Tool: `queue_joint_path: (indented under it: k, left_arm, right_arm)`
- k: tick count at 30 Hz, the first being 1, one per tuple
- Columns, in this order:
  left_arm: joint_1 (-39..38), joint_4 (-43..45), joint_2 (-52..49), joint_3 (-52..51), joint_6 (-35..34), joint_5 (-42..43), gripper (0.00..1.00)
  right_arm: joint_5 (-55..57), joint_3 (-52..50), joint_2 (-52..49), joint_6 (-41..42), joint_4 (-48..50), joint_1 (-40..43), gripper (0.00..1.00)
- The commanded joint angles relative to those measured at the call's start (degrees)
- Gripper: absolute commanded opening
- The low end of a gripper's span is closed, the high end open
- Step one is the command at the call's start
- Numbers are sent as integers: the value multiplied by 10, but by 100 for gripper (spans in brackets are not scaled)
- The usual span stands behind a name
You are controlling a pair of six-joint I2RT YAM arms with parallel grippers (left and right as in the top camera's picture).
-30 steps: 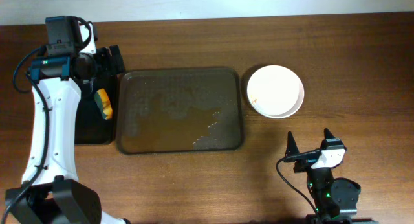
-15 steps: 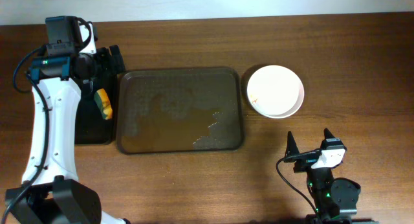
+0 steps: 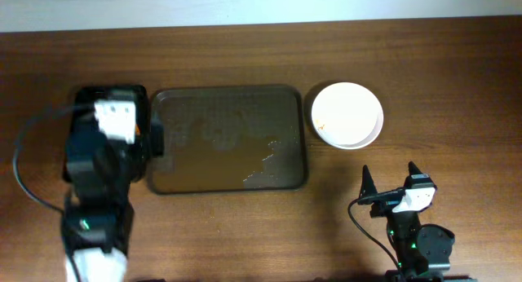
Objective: Clean dirty plates on tray and stack at the side
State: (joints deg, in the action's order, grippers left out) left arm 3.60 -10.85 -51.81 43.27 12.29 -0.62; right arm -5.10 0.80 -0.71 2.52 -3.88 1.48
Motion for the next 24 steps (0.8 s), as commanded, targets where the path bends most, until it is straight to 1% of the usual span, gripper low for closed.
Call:
queue_joint_path:
  k: [1, 3, 8, 11, 12, 13, 16, 24]
  left_arm:
    - [-1, 78, 136, -169, 54, 25, 99]
    - [-1, 100, 221, -254, 120, 57, 99]
    - [-1, 99, 389, -369, 134, 53, 99]
    - [-1, 97, 451, -416, 134, 46, 99]
    - [-1, 95, 463, -428, 134, 40, 99]
    - [-1, 61, 480, -428, 129, 20, 99]
    - [-1, 61, 512, -428, 129, 15, 99]
    - [-2, 62, 515, -428, 129, 15, 99]
  right_arm:
    - [-5, -5, 4, -4, 0, 3, 98]
    - [-5, -5, 4, -4, 0, 3, 98]
    - [-5, -5, 4, -4, 0, 3, 98]
    - [-5, -5, 4, -4, 0, 3, 99]
    - [-5, -5, 4, -4, 0, 3, 98]
    - [-5, -5, 4, -4, 0, 3, 98]
    - [-5, -5, 4, -4, 0, 3, 98]
    - [-5, -5, 4, -4, 0, 3, 98]
